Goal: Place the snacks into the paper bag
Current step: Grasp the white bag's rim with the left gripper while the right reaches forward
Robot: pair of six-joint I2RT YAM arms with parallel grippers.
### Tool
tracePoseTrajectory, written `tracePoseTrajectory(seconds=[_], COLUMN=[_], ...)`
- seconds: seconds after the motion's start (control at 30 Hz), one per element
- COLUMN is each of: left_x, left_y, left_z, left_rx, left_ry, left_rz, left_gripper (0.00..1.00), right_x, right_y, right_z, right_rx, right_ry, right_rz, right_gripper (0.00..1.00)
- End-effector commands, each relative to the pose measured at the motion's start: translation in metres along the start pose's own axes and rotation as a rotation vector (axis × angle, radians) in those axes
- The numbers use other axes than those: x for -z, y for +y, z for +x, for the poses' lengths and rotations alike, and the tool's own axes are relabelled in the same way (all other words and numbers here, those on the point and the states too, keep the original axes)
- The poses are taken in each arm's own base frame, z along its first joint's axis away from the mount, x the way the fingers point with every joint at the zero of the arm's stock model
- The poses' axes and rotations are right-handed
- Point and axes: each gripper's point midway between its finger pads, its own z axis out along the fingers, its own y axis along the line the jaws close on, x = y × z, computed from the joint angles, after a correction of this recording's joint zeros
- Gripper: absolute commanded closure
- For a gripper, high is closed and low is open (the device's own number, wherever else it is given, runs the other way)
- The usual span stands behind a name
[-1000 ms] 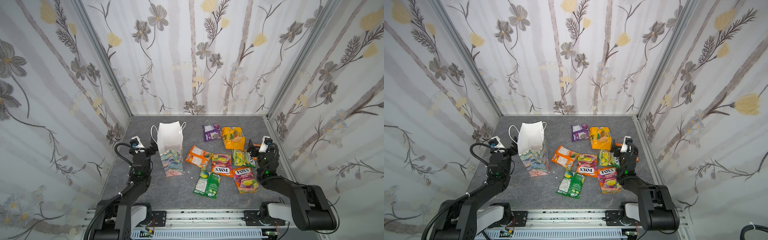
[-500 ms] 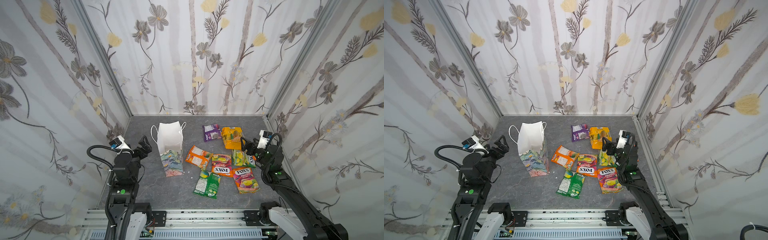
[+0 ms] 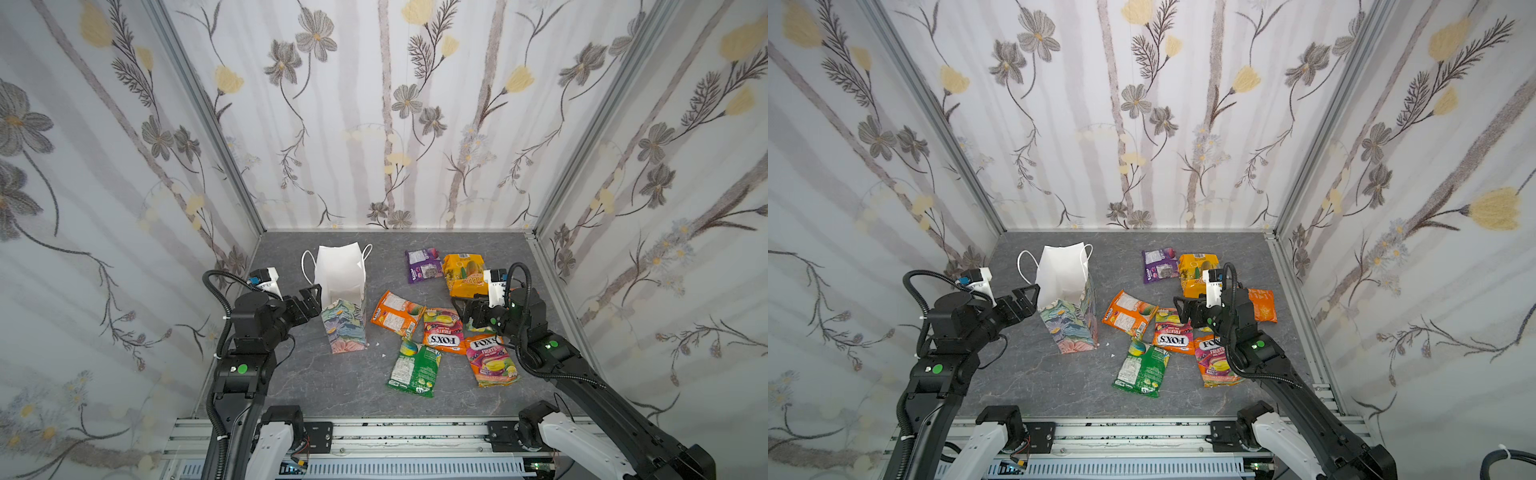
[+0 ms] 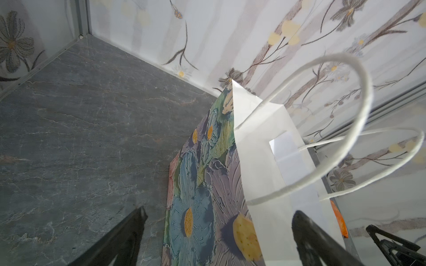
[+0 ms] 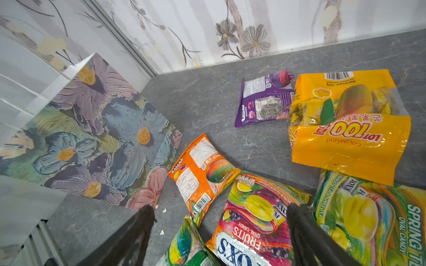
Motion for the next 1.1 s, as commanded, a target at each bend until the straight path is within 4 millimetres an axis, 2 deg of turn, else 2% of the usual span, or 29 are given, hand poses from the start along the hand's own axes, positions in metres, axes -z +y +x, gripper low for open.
tracePoseTrajectory(seconds=[0.0,0.1,0.2,0.43,0.67,0.83,1.07], left_x=[0.003,0.008,0.007,-0.010,-0.013,-0.019,-0.024], left_y=[-0.012,-0.020,-0.015,-0.008,-0.010,-0.003,0.004], left_z=[0.011,0.001,-0.006,-0.005,-0.014,-0.007,0.006], left_rx=[-0.060,-0.098,-0.126,-0.163,-0.170,-0.178,-0.178], left_ry=[0.069,0.040,0.016,0.063,0.013,0.019,0.026], left_rz=[0.064,0.083,0.046,0.017,0.034,0.019,0.027], left_gripper=[0.00,0.00,0.00,0.14,0.29,0.40,0.41], right_x=[-0.003,-0.006,-0.009,-0.017,-0.021,-0.024,-0.029], right_y=[-0.006,-0.005,-0.006,-0.010,-0.007,-0.016,-0.017], right_z=[0.014,0.021,0.028,0.048,0.053,0.063,0.082], right_rx=[0.026,0.037,0.048,0.073,0.070,0.085,0.104], right_ry=[0.070,0.108,0.140,0.222,0.236,0.281,0.363], right_rz=[0.042,0.053,0.070,0.099,0.105,0.175,0.204], right_gripper=[0.12,0.14,0.14,0.17,0.19,0.20,0.22])
